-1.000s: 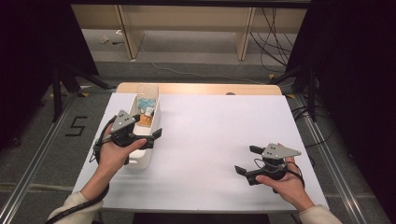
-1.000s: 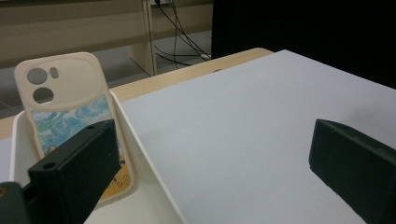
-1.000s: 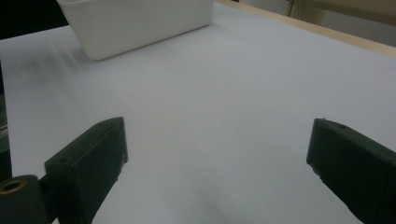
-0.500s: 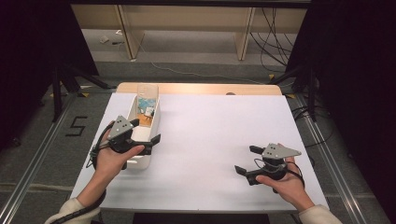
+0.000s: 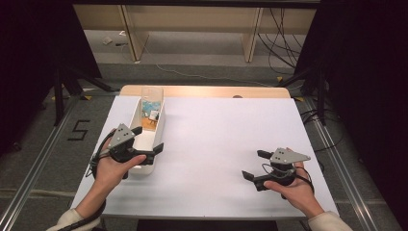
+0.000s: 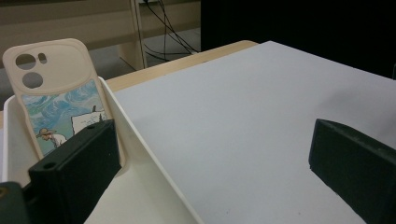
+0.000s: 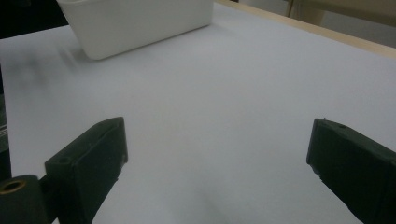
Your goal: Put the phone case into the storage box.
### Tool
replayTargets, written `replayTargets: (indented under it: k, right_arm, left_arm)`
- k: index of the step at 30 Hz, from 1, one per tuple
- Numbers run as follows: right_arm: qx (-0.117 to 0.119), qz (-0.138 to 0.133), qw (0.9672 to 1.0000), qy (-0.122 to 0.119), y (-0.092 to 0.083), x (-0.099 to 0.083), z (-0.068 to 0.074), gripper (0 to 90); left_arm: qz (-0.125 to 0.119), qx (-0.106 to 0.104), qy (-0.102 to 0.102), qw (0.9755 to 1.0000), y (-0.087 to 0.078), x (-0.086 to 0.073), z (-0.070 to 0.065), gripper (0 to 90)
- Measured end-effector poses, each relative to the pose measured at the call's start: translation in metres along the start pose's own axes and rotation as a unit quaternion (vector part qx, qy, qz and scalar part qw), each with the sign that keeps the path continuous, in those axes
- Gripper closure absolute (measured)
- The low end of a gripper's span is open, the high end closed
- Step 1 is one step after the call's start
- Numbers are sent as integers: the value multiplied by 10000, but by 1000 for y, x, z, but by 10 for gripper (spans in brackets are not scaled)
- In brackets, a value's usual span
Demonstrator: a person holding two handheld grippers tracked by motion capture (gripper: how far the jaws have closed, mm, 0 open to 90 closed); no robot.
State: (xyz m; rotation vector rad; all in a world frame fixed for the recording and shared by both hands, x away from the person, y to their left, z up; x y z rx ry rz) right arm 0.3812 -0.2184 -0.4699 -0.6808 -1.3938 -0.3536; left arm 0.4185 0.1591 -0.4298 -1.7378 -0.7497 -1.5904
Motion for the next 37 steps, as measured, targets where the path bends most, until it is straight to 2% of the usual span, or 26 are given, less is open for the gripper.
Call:
replayTargets:
  k: [17, 37]
  right_arm:
    - [0, -8, 10000, -14, 0, 0, 0, 62]
    - [-12, -27, 10000, -9, -2, 1, -1, 62]
  left_arm:
    - [25, 9, 71, 10000, -4, -4, -1, 14]
    - [28, -48, 54, 10000, -4, -6, -3, 14]
Point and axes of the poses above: each handheld gripper's, and its own axes: y roughly forward along the jaws, x roughly out of its top, z roughly to its left, the point moved 6 cm from there along y, roughly forward along the jaws, and after that the axes turned 14 degrees about -z, right-handed, at the moved point
